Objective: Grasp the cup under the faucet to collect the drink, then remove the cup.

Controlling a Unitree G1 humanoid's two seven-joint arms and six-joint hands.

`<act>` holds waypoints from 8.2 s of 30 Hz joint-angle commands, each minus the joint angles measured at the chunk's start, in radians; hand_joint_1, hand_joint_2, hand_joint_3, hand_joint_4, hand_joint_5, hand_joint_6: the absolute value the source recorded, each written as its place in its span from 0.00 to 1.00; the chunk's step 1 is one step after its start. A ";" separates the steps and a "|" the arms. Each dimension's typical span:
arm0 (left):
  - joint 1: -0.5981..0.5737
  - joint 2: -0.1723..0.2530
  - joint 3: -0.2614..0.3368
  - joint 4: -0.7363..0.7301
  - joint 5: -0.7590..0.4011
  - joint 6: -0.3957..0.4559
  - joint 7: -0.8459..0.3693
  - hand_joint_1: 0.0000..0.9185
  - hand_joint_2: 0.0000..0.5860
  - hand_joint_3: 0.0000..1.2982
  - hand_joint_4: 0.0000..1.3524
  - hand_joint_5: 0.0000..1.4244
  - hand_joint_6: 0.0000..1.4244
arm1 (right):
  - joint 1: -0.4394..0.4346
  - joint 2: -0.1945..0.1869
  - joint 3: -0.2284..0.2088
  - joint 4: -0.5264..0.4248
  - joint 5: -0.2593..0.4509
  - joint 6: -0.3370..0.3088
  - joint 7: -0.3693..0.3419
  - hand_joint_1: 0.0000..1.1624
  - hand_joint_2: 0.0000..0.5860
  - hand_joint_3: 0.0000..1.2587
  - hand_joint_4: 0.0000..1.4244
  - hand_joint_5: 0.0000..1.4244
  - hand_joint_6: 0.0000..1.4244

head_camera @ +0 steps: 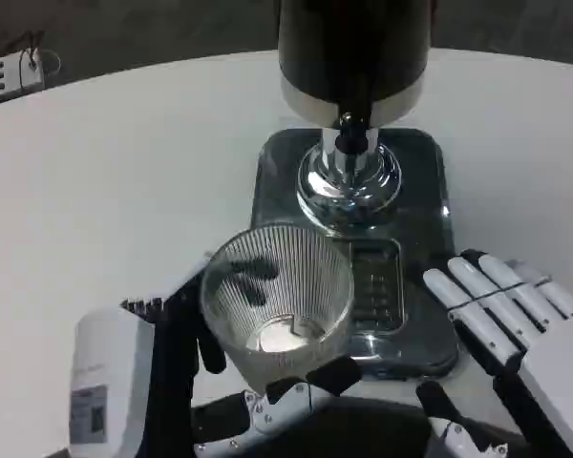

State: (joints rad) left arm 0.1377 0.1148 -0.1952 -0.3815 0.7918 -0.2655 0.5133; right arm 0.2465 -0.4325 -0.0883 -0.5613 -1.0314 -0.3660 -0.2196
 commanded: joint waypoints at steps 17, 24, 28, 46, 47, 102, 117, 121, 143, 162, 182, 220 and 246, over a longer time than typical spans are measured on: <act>0.029 -0.013 0.012 -0.044 -0.009 -0.030 -0.003 0.79 0.00 0.74 0.82 0.81 0.90 | 0.046 0.009 -0.011 -0.038 0.022 -0.001 -0.006 0.15 0.86 0.09 0.07 0.09 0.15; -0.008 -0.015 0.022 -0.010 -0.013 -0.023 -0.002 0.79 0.00 0.74 0.82 0.81 0.90 | 0.066 0.009 -0.029 -0.048 0.028 -0.002 -0.011 0.15 0.86 0.09 0.07 0.09 0.15; -0.041 -0.018 0.025 0.014 -0.004 -0.015 0.003 0.79 0.00 0.74 0.82 0.81 0.90 | 0.079 0.012 -0.040 -0.052 0.032 -0.002 -0.014 0.15 0.86 0.09 0.07 0.09 0.15; -0.332 -0.031 0.041 0.443 0.021 0.030 0.170 0.79 0.00 0.74 0.82 0.81 0.90 | 0.135 0.001 -0.114 -0.053 0.060 -0.012 -0.012 0.15 0.86 0.09 0.07 0.09 0.15; -0.361 -0.030 0.040 0.482 0.021 0.035 0.184 0.79 0.00 0.74 0.82 0.81 0.90 | 0.140 0.000 -0.120 -0.051 0.063 -0.015 -0.013 0.15 0.86 0.09 0.07 0.09 0.15; -0.685 0.000 -0.117 0.908 -0.086 0.048 0.285 0.00 0.00 0.11 0.05 0.36 0.38 | 0.182 0.019 -0.213 -0.024 0.149 -0.059 -0.016 0.16 0.85 0.10 0.07 0.10 0.16; -0.393 -0.009 0.026 0.224 -0.089 0.161 0.109 0.00 0.15 0.05 0.00 0.15 0.04 | 0.209 0.059 -0.186 -0.049 0.140 -0.073 -0.016 0.17 0.85 0.10 0.07 0.10 0.16; -0.375 -0.033 0.029 0.082 -0.084 0.212 0.017 0.00 0.16 0.00 0.00 0.10 0.00 | 0.204 0.061 -0.176 -0.045 0.143 -0.073 -0.013 0.17 0.85 0.10 0.07 0.10 0.17; -0.566 -0.111 -0.068 -0.003 0.049 0.325 -0.205 0.00 0.27 0.00 0.00 0.02 0.00 | 0.208 0.049 -0.185 -0.034 0.179 -0.113 -0.013 0.15 0.85 0.10 0.07 0.11 0.16; -0.585 -0.166 -0.155 0.186 0.041 0.267 -0.116 0.00 0.27 0.00 0.00 0.02 0.00 | 0.204 0.032 -0.234 -0.011 0.221 -0.125 -0.013 0.14 0.84 0.10 0.07 0.12 0.17; -0.611 -0.186 -0.217 0.250 0.072 0.285 -0.112 0.00 0.27 0.00 0.00 0.01 0.00 | 0.192 0.014 -0.292 0.039 0.266 -0.158 -0.014 0.14 0.84 0.10 0.07 0.12 0.18; -0.703 -0.132 -0.283 0.149 0.219 0.450 -0.530 0.00 0.22 0.02 0.00 0.12 0.00 | 0.159 0.020 -0.276 0.078 0.301 -0.161 0.010 0.15 0.83 0.10 0.07 0.13 0.19; -0.688 -0.115 -0.276 0.121 0.215 0.449 -0.532 0.00 0.22 0.05 0.00 0.14 0.00 | 0.066 0.038 -0.180 0.103 0.469 -0.044 0.158 0.21 0.65 0.05 0.07 0.11 0.19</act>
State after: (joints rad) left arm -0.5598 -0.0074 -0.4541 -0.2623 0.9980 0.1837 0.0126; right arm 0.3203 -0.4010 -0.2808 -0.4706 -0.5894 -0.4247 -0.0778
